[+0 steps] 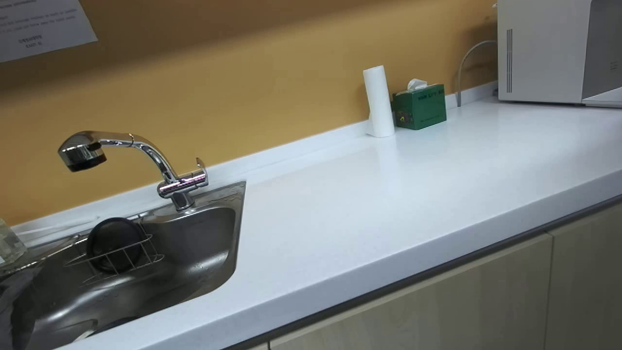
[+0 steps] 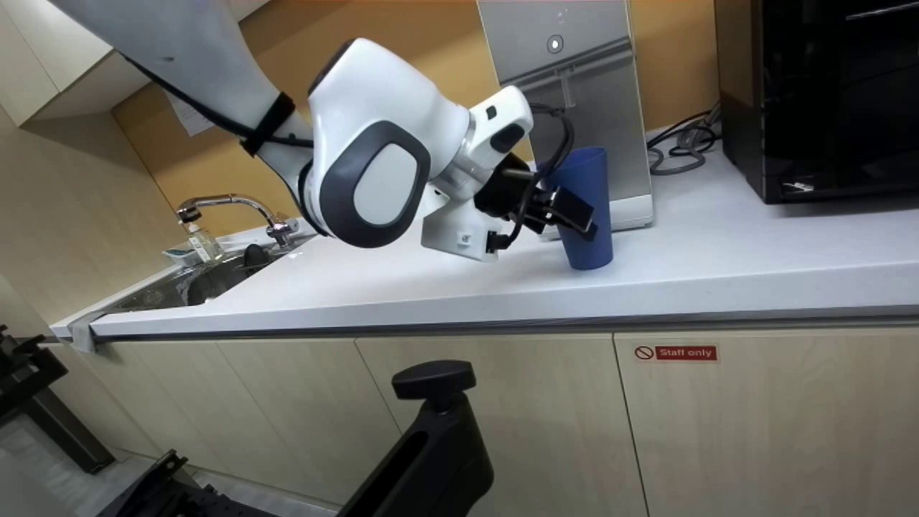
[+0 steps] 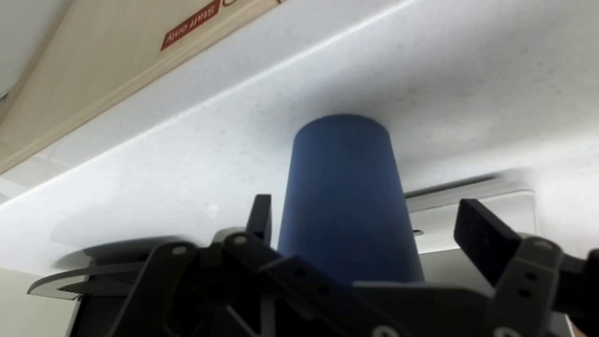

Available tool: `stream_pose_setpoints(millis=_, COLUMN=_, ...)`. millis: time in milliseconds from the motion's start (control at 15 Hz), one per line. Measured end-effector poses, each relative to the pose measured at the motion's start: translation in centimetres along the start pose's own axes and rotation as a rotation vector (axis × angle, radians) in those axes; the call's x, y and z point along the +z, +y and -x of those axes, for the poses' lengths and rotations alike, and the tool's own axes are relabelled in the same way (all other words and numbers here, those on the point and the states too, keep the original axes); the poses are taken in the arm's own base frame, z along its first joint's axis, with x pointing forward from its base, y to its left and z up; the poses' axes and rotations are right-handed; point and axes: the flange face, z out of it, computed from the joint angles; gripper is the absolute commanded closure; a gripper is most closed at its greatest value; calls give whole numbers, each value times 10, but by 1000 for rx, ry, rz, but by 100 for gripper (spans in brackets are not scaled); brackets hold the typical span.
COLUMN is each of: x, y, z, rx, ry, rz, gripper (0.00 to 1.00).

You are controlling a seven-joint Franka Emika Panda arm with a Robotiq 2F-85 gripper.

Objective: Put the blue cup on the counter

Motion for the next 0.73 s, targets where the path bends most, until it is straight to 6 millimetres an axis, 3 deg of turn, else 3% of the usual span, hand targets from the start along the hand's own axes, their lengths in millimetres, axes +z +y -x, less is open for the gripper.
stream_pose_setpoints(millis=333, x=-6, y=-15, z=27, rx=9, ry=-50, rz=-1, gripper=0)
stream_pose_setpoints(millis=733, x=-47, y=-39, z=26, rx=-43, ry=-12, rz=-19, gripper=0)
